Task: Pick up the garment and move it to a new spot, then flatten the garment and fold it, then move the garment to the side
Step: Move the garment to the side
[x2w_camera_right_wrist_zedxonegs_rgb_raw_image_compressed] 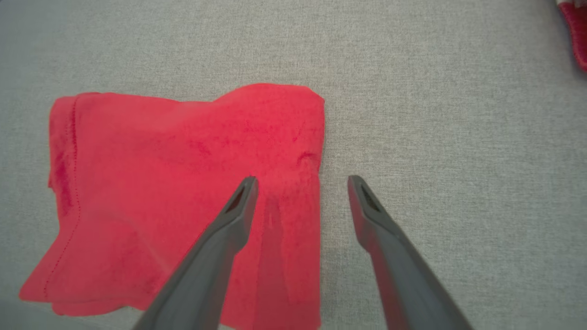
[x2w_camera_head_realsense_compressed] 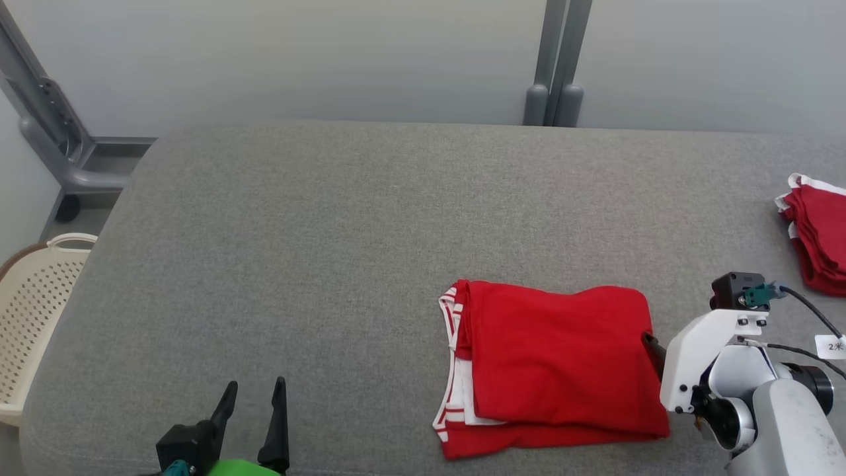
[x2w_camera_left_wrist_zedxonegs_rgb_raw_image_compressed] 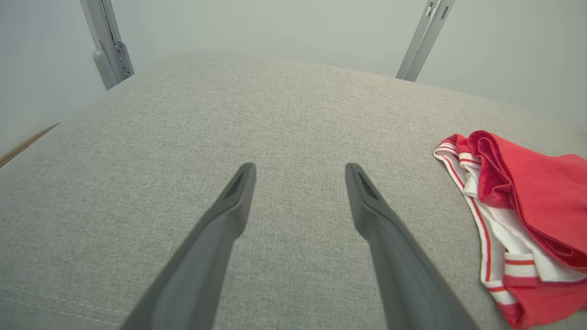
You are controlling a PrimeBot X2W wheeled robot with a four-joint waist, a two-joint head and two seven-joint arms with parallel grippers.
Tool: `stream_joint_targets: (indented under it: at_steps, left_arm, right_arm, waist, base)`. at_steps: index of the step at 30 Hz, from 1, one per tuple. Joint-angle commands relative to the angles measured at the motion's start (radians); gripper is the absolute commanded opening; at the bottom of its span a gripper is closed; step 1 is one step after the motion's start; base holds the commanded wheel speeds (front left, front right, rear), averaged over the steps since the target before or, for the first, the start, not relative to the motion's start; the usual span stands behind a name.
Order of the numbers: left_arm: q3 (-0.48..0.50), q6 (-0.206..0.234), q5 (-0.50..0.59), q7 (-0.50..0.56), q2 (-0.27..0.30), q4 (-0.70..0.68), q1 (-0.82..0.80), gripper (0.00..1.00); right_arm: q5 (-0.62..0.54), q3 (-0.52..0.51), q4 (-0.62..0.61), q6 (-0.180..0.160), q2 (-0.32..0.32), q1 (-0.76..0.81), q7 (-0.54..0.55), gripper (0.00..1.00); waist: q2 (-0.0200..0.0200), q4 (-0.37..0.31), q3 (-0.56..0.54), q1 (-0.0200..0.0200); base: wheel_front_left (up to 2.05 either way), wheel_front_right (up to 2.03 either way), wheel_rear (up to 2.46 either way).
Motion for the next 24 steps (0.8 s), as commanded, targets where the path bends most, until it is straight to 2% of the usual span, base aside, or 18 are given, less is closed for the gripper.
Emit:
stream_joint_targets:
  at_steps: [1, 11, 21, 22, 24]
  left_arm:
    - [0.001, -0.004, -0.002, -0.003, -0.001, -0.003, -0.024, 1.00]
    - [-0.001, -0.011, 0.012, -0.003, -0.002, -0.001, -0.050, 1.00]
    - [0.011, -0.011, 0.032, -0.003, 0.005, -0.042, -0.081, 1.00]
    - [0.014, -0.010, 0.033, -0.003, 0.005, -0.048, -0.083, 1.00]
    - [0.016, -0.009, 0.039, -0.003, 0.006, -0.058, -0.083, 1.00]
  right_arm:
    - [-0.010, -0.008, -0.012, 0.000, -0.001, 0.019, 0.005, 1.00]
    - [0.011, -0.035, 0.042, 0.000, -0.002, 0.005, -0.034, 1.00]
    - [0.030, -0.033, 0.205, 0.000, -0.002, -0.036, -0.109, 1.00]
    - [0.035, -0.032, 0.222, 0.000, -0.001, -0.039, -0.111, 0.97]
    - [0.041, -0.030, 0.250, 0.000, 0.001, -0.044, -0.115, 0.63]
  waist:
    - [0.0000, -0.011, 0.023, 0.0000]
    - [0.0000, -0.001, 0.068, 0.0000]
    - [0.0000, 0.035, 0.101, 0.0000]
    - [0.0000, 0.037, 0.101, 0.0000]
    - [0.0000, 0.041, 0.100, 0.0000]
  base:
    - [0.00, 0.00, 0.00]
    - [0.00, 0.00, 0.00]
    - [0.00, 0.00, 0.00]
    - [0.00, 0.00, 0.00]
    - [0.00, 0.00, 0.00]
